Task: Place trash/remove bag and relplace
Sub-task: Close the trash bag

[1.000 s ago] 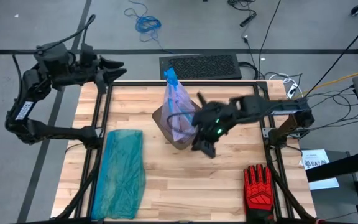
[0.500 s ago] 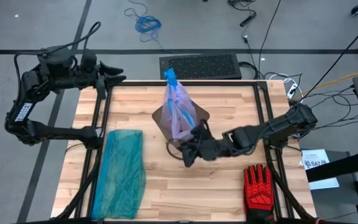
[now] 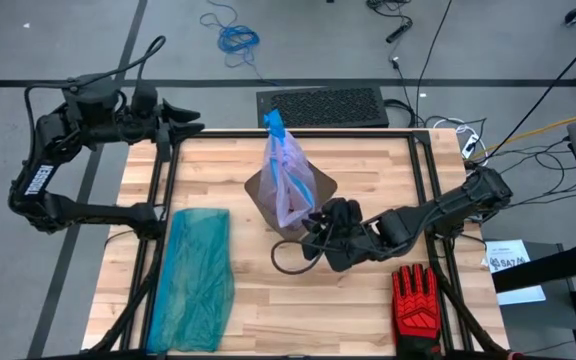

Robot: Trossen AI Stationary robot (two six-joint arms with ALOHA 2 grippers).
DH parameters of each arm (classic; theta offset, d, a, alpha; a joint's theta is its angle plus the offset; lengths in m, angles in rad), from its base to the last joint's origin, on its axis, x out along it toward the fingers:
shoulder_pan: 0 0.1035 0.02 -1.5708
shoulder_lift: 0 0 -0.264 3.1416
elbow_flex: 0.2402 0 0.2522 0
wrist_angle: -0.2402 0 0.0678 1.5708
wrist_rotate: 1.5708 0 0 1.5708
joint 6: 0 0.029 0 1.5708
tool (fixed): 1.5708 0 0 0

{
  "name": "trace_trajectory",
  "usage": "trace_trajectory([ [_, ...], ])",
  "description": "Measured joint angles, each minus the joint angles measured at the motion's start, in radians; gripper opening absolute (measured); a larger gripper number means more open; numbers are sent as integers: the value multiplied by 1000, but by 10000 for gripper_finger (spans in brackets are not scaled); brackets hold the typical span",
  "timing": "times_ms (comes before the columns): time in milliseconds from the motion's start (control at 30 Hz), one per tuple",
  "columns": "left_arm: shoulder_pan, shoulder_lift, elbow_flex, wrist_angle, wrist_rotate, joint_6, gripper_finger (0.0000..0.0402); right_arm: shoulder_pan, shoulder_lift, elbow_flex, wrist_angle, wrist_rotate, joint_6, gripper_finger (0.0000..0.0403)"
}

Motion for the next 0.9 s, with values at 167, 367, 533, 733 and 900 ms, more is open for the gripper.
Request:
trace_trajectory([
  [167, 0, 0, 0, 0, 0, 0, 189, -20, 0, 0, 8, -6, -58, 119],
  [367, 0, 0, 0, 0, 0, 21, 189, -51, 6, 0, 9, -100, -81, 146],
  [533, 0, 0, 0, -2, 0, 22, 189, -65, 8, 0, -11, -131, -63, 163],
  [733, 0, 0, 0, -3, 0, 24, 189, -88, 8, 0, -18, -177, -59, 173],
  [900, 0, 0, 0, -3, 0, 26, 189, -113, 11, 0, 60, -212, -157, 159],
])
